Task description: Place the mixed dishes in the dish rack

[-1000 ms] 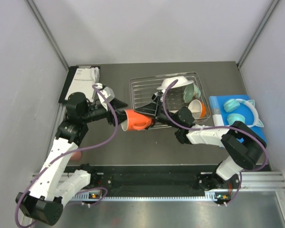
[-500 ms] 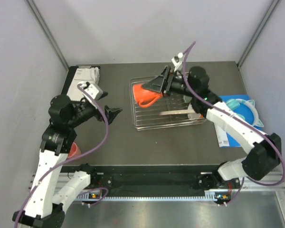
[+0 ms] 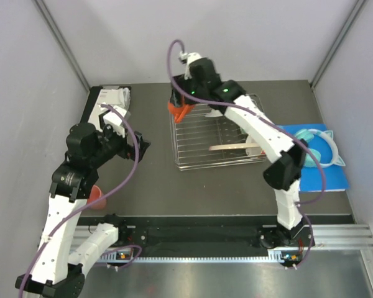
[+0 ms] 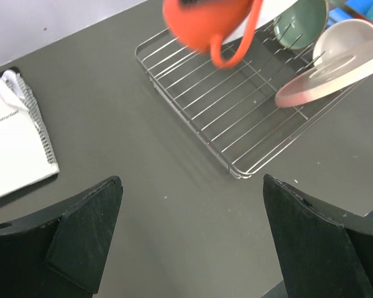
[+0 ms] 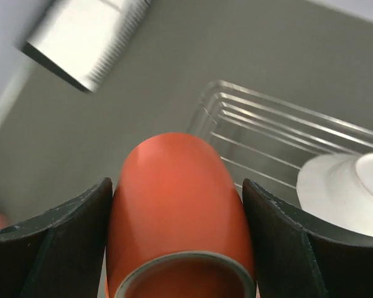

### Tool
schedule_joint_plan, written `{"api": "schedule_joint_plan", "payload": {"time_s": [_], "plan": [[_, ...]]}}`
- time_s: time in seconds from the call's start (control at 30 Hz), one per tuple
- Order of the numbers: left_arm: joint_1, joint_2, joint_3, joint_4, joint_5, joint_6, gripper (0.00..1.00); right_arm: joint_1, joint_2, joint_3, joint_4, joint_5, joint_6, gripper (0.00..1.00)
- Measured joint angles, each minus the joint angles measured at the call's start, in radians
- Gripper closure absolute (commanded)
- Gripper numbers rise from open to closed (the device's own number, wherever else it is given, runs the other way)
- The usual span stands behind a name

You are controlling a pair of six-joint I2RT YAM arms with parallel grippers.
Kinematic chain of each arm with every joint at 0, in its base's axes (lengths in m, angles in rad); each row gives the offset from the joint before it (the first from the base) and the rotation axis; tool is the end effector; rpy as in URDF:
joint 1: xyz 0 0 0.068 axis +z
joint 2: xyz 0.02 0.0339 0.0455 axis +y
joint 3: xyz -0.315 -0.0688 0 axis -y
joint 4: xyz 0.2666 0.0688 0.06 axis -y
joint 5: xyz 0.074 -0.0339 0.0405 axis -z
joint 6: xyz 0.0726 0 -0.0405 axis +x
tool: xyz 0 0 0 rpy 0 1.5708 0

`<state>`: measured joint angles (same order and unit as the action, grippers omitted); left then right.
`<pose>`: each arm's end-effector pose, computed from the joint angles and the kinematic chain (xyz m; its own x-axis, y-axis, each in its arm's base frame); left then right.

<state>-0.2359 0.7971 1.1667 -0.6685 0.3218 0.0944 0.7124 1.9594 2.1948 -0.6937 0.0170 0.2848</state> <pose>0.1535 -0.0605 0.4490 -0.2364 0.1488 -0.9602 0.5403 0.8415 -0.0026 0.3914 0.3364 0.4607 -0.5017 -0.0621 -0.8628 -0.5221 0.8170 0.2448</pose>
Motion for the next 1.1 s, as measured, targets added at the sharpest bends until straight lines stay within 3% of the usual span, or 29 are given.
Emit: {"api": "schedule_joint_plan", "payload": {"time_s": [0.27,0.57,1.1], "plan": [[0.000,-0.036,-0.023,-0.034,-0.051,0.001,0.01,0.084,0.254,0.060,-0.168,0.253,-0.166,1.00],[0.000,-0.048,-0.041,-0.035,-0.055,0.001,0.01,0.085,0.278,0.066,-0.136,0.409,-0.270,1.00],[0.000,-0.076,-0.064,-0.035,-0.058,0.006,0.01,0.072,0.377,0.049,0.025,0.377,-0.304,1.00]]}}
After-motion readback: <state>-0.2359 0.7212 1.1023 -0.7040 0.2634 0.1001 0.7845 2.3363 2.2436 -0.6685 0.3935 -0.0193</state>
